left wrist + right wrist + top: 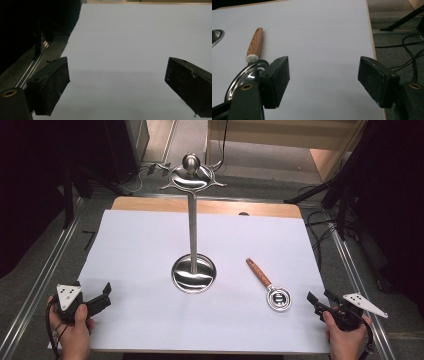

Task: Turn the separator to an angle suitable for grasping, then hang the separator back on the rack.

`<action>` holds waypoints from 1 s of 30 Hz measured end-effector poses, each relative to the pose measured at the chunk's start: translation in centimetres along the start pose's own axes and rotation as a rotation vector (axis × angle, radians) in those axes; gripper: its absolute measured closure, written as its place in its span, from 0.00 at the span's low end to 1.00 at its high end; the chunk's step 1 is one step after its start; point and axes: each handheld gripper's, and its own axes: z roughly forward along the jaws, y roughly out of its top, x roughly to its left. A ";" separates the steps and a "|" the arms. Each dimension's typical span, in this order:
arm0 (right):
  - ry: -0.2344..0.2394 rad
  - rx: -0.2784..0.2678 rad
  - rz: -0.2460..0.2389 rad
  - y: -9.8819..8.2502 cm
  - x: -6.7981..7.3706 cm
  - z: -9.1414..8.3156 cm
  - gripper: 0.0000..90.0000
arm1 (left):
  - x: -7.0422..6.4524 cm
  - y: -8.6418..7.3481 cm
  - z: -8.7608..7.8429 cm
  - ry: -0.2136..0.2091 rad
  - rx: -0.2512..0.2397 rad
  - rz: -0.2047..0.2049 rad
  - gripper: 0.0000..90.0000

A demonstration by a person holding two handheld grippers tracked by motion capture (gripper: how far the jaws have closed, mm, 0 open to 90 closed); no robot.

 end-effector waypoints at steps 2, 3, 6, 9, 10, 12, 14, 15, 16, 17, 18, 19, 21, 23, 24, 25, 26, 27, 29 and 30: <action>-0.014 -0.006 -0.010 0.0 0.2 0.0 0.30 | 0.0 0.0 0.0 0.001 0.000 0.000 0.07; -0.014 -0.006 -0.010 0.0 0.2 0.0 0.30 | 0.0 0.0 0.0 -0.002 -0.002 0.000 0.07; -0.029 -0.006 -0.019 0.0 0.4 0.0 0.35 | 0.1 0.0 -0.1 -0.005 -0.007 -0.004 0.07; -0.072 0.016 -0.013 0.1 0.6 0.2 0.38 | 0.1 0.0 -0.1 -0.007 -0.007 -0.001 0.07; -0.078 0.017 -0.017 0.2 0.5 0.3 0.38 | 0.1 0.0 -0.1 -0.007 -0.005 0.001 0.07; -0.087 0.024 -0.020 0.2 0.6 0.3 0.38 | 0.1 0.0 -0.1 -0.007 -0.003 0.001 0.07; -0.084 0.019 -0.023 0.2 0.6 0.3 0.41 | 0.1 0.0 -0.1 -0.008 -0.007 -0.004 0.07; -0.074 0.010 -0.022 0.2 0.6 0.3 0.43 | 0.1 0.0 -0.1 -0.009 -0.007 -0.006 0.07; -0.068 0.007 -0.018 0.2 0.6 0.3 0.47 | 0.1 0.0 -0.1 -0.009 -0.005 -0.008 0.07; -0.062 0.028 -0.020 0.4 0.6 0.4 0.55 | 0.1 0.0 -0.1 -0.009 -0.005 -0.007 0.07; -0.065 0.054 -0.021 0.7 0.7 0.3 0.56 | 0.1 0.0 -0.1 -0.009 -0.005 -0.005 0.07; -0.075 0.069 -0.027 1.0 0.8 0.2 0.55 | 0.1 0.0 -0.1 -0.008 -0.006 -0.005 0.07; -0.098 0.094 -0.045 1.8 1.3 0.0 0.57 | 0.1 0.0 -0.1 -0.008 -0.007 -0.005 0.07; -0.127 0.123 -0.082 2.4 1.7 0.0 0.55 | 0.1 0.0 -0.1 -0.009 -0.003 -0.008 0.07; -0.127 0.123 -0.082 2.4 1.7 0.0 0.55 | 0.1 0.0 -0.1 -0.009 -0.003 -0.008 0.07; -0.132 0.142 -0.085 2.5 1.8 0.1 0.53 | 0.1 0.0 -0.1 -0.011 -0.004 -0.005 0.07; -0.131 0.162 -0.089 2.6 1.9 0.3 0.53 | 0.1 0.0 0.0 -0.011 -0.003 -0.002 0.07; -0.115 0.212 -0.084 2.8 2.1 0.5 0.50 | 0.1 0.0 0.0 -0.009 -0.001 -0.002 0.07; -0.111 0.225 -0.088 2.9 2.2 0.5 0.51 | 0.0 0.0 0.1 -0.008 0.008 0.006 0.07; -0.080 0.241 -0.085 3.0 2.3 0.5 0.53 | -0.1 0.0 0.1 -0.006 0.008 0.006 0.07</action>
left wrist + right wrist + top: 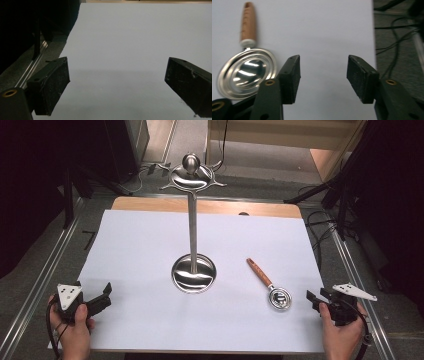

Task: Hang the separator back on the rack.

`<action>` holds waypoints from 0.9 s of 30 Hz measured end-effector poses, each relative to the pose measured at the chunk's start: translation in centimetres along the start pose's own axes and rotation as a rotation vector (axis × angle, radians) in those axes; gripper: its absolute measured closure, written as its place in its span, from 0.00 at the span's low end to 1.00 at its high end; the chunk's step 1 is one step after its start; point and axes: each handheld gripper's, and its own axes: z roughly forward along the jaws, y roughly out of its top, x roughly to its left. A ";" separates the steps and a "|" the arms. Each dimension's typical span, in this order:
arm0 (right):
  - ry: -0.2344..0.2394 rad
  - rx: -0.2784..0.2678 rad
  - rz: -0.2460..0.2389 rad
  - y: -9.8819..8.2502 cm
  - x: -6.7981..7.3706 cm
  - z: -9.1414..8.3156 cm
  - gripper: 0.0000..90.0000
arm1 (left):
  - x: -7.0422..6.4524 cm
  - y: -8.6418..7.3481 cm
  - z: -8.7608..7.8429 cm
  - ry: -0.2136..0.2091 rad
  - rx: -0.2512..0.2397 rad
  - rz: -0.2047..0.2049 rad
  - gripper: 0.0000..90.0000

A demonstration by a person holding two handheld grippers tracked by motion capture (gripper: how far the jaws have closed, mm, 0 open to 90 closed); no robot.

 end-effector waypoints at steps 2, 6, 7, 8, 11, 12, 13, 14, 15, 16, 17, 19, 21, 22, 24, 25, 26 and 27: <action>0.093 0.032 0.006 0.6 -0.1 0.0 0.53 | 0.0 0.0 0.0 0.001 -0.001 0.004 0.07; 0.126 0.103 -0.021 2.2 0.4 -0.1 0.43 | -0.2 0.0 0.0 -0.003 0.003 0.026 0.07; 0.131 0.120 -0.031 2.5 0.6 -0.1 0.41 | -0.2 0.0 0.0 -0.002 0.003 0.032 0.07; 0.135 0.137 -0.042 2.9 0.9 0.0 0.40 | -0.3 0.0 0.0 0.000 0.001 0.033 0.07; 0.093 0.203 -0.056 3.7 1.6 0.6 0.38 | -0.3 0.0 0.0 0.002 0.003 0.034 0.08; 0.099 0.209 -0.057 3.8 1.8 0.8 0.38 | -0.3 0.0 0.0 0.002 0.002 0.034 0.08; 0.115 0.209 -0.067 4.0 1.9 0.9 0.38 | -0.3 0.0 0.0 0.002 0.004 0.035 0.08; 0.130 0.215 -0.073 4.1 2.1 1.0 0.38 | -0.3 0.0 0.0 0.003 0.004 0.036 0.08; 0.134 0.225 -0.089 4.3 2.3 1.2 0.38 | -0.3 0.0 0.0 0.005 0.004 0.038 0.08; 0.124 0.235 -0.101 4.5 2.5 1.3 0.39 | -0.4 0.0 0.0 0.006 0.004 0.040 0.08; 0.110 0.250 -0.111 4.7 2.7 1.5 0.41 | -0.4 0.0 0.0 0.004 0.006 0.042 0.08; 0.096 0.267 -0.129 5.1 3.1 1.7 0.47 | -0.4 0.0 0.0 0.003 0.005 0.044 0.08; 0.077 0.291 -0.157 5.4 3.5 2.0 0.47 | -0.4 0.0 0.0 0.004 0.004 0.044 0.08; 0.095 0.298 -0.179 5.8 3.7 2.3 0.48 | -0.4 0.0 0.0 0.005 0.006 0.044 0.08; 0.105 0.302 -0.177 5.9 3.8 2.4 0.48 | -0.5 0.0 0.0 0.006 0.006 0.047 0.08; 0.120 0.305 -0.175 6.1 3.9 2.5 0.48 | -0.5 0.0 0.0 0.007 0.007 0.049 0.08; 0.116 0.327 -0.181 6.4 4.2 2.8 0.45 | -0.5 0.0 0.0 0.011 0.006 0.051 0.08; 0.116 0.327 -0.181 6.4 4.2 2.8 0.45 | -0.6 0.0 0.1 0.014 0.005 0.052 0.08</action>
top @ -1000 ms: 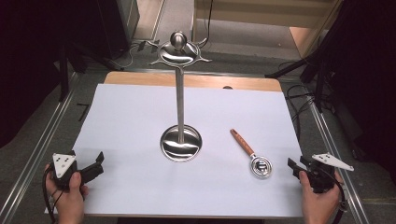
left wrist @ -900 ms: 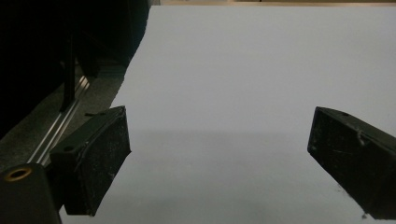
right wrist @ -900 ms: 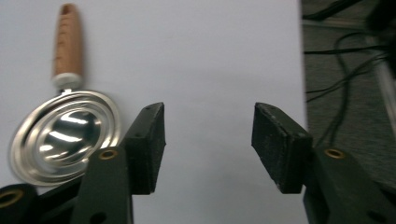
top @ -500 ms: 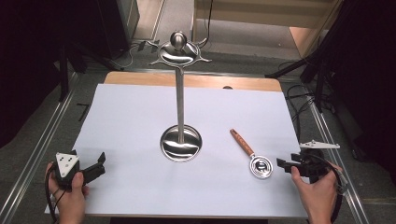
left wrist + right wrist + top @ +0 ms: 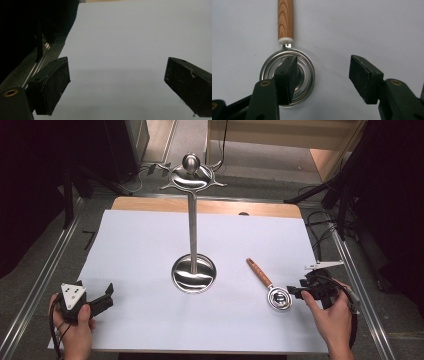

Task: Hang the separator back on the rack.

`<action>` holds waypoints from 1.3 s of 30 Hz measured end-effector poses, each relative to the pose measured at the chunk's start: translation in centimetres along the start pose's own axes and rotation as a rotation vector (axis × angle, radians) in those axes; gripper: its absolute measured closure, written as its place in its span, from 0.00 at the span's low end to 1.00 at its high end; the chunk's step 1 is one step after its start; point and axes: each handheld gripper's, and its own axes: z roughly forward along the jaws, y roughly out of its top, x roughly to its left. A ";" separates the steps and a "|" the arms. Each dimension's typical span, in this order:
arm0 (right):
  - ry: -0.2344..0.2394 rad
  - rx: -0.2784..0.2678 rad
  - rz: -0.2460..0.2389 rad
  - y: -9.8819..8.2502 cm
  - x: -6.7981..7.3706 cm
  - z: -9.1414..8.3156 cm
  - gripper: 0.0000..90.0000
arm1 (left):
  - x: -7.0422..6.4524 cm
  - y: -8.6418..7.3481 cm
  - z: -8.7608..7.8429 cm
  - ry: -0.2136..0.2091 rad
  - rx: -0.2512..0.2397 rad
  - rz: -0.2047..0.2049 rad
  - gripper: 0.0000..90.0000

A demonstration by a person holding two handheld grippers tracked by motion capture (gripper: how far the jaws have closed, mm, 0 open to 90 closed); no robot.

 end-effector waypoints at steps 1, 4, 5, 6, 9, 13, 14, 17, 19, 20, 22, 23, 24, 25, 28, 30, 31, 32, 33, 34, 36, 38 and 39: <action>-0.006 0.021 -0.014 0.2 0.1 0.1 0.44 | 0.0 0.0 0.0 0.000 0.001 0.006 0.08; 0.006 0.040 -0.035 0.6 0.6 0.6 0.41 | -0.1 0.0 0.0 0.009 0.005 0.013 0.08; 0.003 0.046 -0.040 0.8 0.7 0.7 0.41 | -0.1 0.0 0.0 0.009 0.004 0.014 0.08; 0.000 0.048 -0.043 0.9 0.9 0.9 0.41 | -0.1 0.0 0.0 0.010 0.004 0.013 0.08; 0.006 0.039 -0.023 1.4 1.5 1.1 0.47 | -0.1 0.0 0.0 0.005 0.004 0.013 0.08; -0.010 0.023 -0.024 2.6 2.8 1.3 0.51 | -0.2 0.0 0.0 0.001 -0.002 0.018 0.10; -0.010 0.023 -0.024 2.6 2.8 1.3 0.51 | -0.2 0.0 0.0 0.000 -0.002 0.019 0.10; -0.004 0.023 -0.035 3.3 3.3 1.6 0.50 | -0.1 0.0 0.0 -0.001 -0.004 0.014 0.11; 0.012 0.029 -0.038 3.7 3.7 1.8 0.49 | -0.1 0.0 -0.1 0.002 -0.006 0.009 0.10; 0.014 0.032 -0.032 3.8 3.8 1.8 0.48 | -0.1 0.0 -0.1 0.001 -0.006 0.010 0.11; 0.031 0.045 -0.030 4.2 4.1 2.1 0.47 | -0.1 0.0 -0.1 0.004 -0.005 0.011 0.11; 0.036 0.050 -0.028 4.3 4.2 2.2 0.46 | -0.1 0.0 -0.1 0.005 -0.006 0.011 0.11; 0.044 0.050 -0.033 4.4 4.2 2.4 0.46 | -0.1 0.0 -0.1 0.005 -0.006 0.012 0.10; 0.053 0.053 -0.032 4.5 4.3 2.6 0.46 | -0.1 0.0 -0.1 0.005 -0.005 0.013 0.11; 0.037 0.070 -0.049 4.8 4.7 3.3 0.48 | -0.1 0.0 -0.1 0.007 -0.006 0.014 0.11; 0.039 0.071 -0.057 5.0 4.9 3.7 0.48 | -0.1 0.0 -0.1 0.007 -0.007 0.013 0.11; 0.034 0.073 -0.065 5.2 5.1 3.9 0.48 | -0.1 0.0 -0.1 0.007 -0.008 0.013 0.11; 0.023 0.079 -0.070 5.3 5.2 4.2 0.49 | -0.1 0.0 -0.1 0.007 -0.008 0.012 0.11; 0.017 0.087 -0.072 5.4 5.3 4.4 0.49 | -0.1 0.0 -0.1 0.007 -0.009 0.012 0.11; 0.018 0.096 -0.063 5.6 5.4 4.7 0.51 | -0.1 0.0 -0.1 0.007 -0.009 0.012 0.11; 0.030 0.092 -0.057 5.8 5.4 5.1 0.56 | -0.1 0.0 -0.1 0.007 -0.009 0.009 0.11; 0.020 0.099 -0.048 6.1 5.2 5.3 0.60 | 0.0 0.0 -0.1 0.004 -0.010 0.009 0.11; 0.015 0.099 -0.032 6.2 5.2 5.4 0.58 | 0.0 -0.1 -0.1 0.003 -0.011 0.008 0.11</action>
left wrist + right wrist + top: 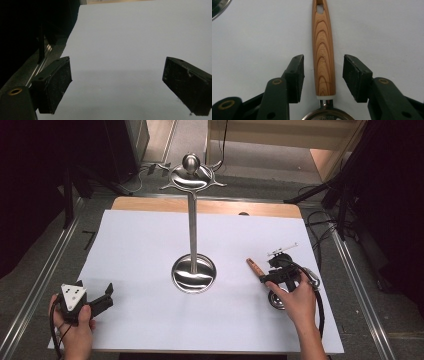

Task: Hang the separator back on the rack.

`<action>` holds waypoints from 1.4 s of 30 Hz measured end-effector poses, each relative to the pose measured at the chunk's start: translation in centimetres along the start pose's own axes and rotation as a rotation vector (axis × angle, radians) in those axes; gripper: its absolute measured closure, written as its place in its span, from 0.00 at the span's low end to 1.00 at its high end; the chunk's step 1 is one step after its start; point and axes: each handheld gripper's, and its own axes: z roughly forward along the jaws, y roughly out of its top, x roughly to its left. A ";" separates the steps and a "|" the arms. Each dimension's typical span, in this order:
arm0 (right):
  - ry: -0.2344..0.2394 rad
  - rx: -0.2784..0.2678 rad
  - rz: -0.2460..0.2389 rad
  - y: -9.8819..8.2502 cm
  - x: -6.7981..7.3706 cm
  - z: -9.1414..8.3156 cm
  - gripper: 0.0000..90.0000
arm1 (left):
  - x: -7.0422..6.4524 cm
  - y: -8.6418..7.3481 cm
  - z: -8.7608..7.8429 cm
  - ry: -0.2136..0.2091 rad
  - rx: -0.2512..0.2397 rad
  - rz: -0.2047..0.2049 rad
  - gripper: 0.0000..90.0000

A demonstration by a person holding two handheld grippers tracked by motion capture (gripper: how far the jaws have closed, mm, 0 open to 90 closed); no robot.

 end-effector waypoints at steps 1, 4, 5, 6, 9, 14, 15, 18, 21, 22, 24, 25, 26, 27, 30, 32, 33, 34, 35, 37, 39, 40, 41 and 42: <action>0.007 0.007 0.001 0.1 -0.1 0.1 0.58 | 0.0 0.0 0.0 -0.001 0.001 -0.001 0.11; 0.009 0.027 -0.005 0.5 0.0 0.4 0.57 | 0.0 0.0 0.0 -0.002 0.000 -0.002 0.11; -0.001 0.036 -0.014 0.7 0.0 0.5 0.58 | 0.0 0.0 0.0 -0.003 0.000 -0.002 0.10; -0.011 0.040 -0.010 0.8 0.1 0.6 0.59 | 0.0 0.0 0.0 -0.003 0.001 -0.002 0.11; -0.009 0.067 -0.010 1.2 0.2 1.0 0.61 | 0.0 0.0 0.0 -0.004 0.000 -0.004 0.11; -0.011 0.114 -0.008 1.9 0.4 1.8 0.65 | 0.0 0.0 0.0 -0.005 0.001 -0.001 0.11; -0.013 0.124 -0.010 2.0 0.5 2.1 0.66 | 0.0 0.0 0.0 -0.006 0.000 0.000 0.11; -0.033 0.150 -0.004 2.3 0.6 2.6 0.72 | 0.0 0.0 0.0 -0.006 0.000 0.000 0.11; -0.055 0.171 -0.024 2.6 0.8 2.8 0.73 | -0.1 0.0 0.0 0.003 0.004 0.007 0.11; -0.063 0.184 -0.021 2.7 1.0 2.8 0.74 | -0.1 0.0 0.0 0.005 0.002 0.010 0.11; -0.067 0.185 -0.023 2.8 1.0 2.9 0.74 | -0.1 0.0 0.0 0.009 0.002 0.009 0.11; -0.071 0.191 -0.025 2.8 1.1 2.9 0.74 | -0.1 0.0 0.0 0.007 0.002 0.008 0.11; -0.071 0.191 -0.024 2.8 1.1 2.9 0.75 | -0.1 0.0 0.0 0.007 0.002 0.007 0.11; -0.073 0.196 -0.012 2.9 1.0 2.9 0.75 | -0.1 0.0 0.0 0.007 0.002 0.006 0.11; -0.061 0.201 0.014 3.0 0.9 3.0 0.75 | -0.1 0.0 0.0 0.005 0.006 0.007 0.11; -0.068 0.195 0.016 2.9 0.9 3.0 0.75 | -0.2 0.0 0.1 0.002 0.006 0.011 0.11; -0.072 0.196 0.016 2.9 1.0 3.0 0.76 | -0.2 0.0 0.1 0.001 0.006 0.011 0.11; -0.074 0.197 0.018 2.9 1.0 3.0 0.76 | -0.1 0.0 0.1 -0.001 0.005 0.009 0.11; -0.078 0.197 0.019 2.9 1.1 3.0 0.76 | -0.1 0.0 0.0 -0.001 0.005 0.009 0.11; -0.091 0.204 0.014 3.0 1.3 3.0 0.77 | -0.1 0.0 0.0 -0.003 0.003 0.008 0.11; -0.117 0.206 -0.001 3.1 1.7 3.0 0.77 | 0.0 0.0 0.0 -0.006 0.002 0.007 0.11; -0.125 0.203 -0.011 3.1 1.8 3.0 0.77 | 0.0 0.0 0.0 -0.009 0.002 0.007 0.11; -0.120 0.192 -0.018 3.0 1.8 3.0 0.77 | 0.0 0.0 0.0 -0.010 0.002 0.005 0.11; -0.115 0.192 -0.022 2.9 1.7 3.0 0.77 | 0.0 0.0 0.0 -0.009 0.004 0.004 0.11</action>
